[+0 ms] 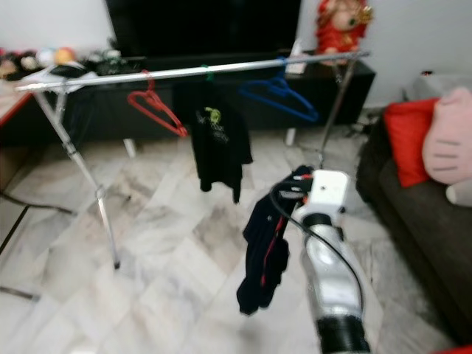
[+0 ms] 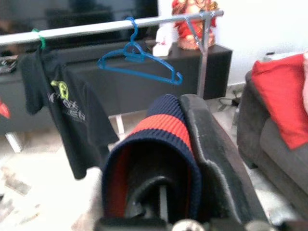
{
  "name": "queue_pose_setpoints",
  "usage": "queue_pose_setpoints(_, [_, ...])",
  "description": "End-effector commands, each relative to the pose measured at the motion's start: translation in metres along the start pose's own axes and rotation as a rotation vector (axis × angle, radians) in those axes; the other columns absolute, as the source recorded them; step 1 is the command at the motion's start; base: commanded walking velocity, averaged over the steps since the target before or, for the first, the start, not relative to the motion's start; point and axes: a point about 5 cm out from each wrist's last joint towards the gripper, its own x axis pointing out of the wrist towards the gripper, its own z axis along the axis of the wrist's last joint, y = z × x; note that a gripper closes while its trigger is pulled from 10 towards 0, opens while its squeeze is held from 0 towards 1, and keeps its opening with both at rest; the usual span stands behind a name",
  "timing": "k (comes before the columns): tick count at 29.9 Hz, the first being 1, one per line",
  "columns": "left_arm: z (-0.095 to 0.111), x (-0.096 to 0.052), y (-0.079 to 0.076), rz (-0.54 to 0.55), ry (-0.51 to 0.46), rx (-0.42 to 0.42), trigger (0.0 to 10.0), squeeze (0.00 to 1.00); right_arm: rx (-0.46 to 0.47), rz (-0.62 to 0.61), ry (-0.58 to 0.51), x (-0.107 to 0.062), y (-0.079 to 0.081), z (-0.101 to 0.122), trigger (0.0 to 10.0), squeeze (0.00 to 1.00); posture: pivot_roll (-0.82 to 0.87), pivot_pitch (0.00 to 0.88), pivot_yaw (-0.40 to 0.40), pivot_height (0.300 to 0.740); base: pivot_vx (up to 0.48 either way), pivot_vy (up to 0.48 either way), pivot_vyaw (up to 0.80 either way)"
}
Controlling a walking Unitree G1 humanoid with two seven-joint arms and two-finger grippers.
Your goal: Hang hanger
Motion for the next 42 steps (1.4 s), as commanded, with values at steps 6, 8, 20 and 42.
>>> queue_pose_setpoints(6, [-0.014,-0.005,0.017,0.041,0.046,-0.002,10.0,0.0,0.019,0.055,-0.046,0.004,0.019,0.01,10.0,0.0,-0.07,0.0,0.011,0.74,0.308,0.0,0.0])
queue_pose_setpoints(8, [-0.015,-0.005,0.017,0.041,0.046,-0.002,10.0,0.0,0.019,0.054,-0.045,0.004,0.019,0.01,10.0,0.0,-0.07,0.0,0.011,0.74,0.309,0.0,0.0])
queue_pose_setpoints(20, [-0.014,-0.005,0.016,0.04,0.045,-0.004,10.0,0.0,0.002,0.057,0.006,0.0,0.015,-0.006,10.0,0.0,-0.07,0.0,0.009,0.74,0.308,0.0,0.0])
queue_pose_setpoints(42, [-0.016,-0.005,0.012,0.04,0.043,-0.006,10.0,0.0,-0.022,-0.039,0.566,-0.051,-0.031,-0.129,10.0,0.0,-0.07,0.0,0.01,0.74,0.21,0.0,0.0])
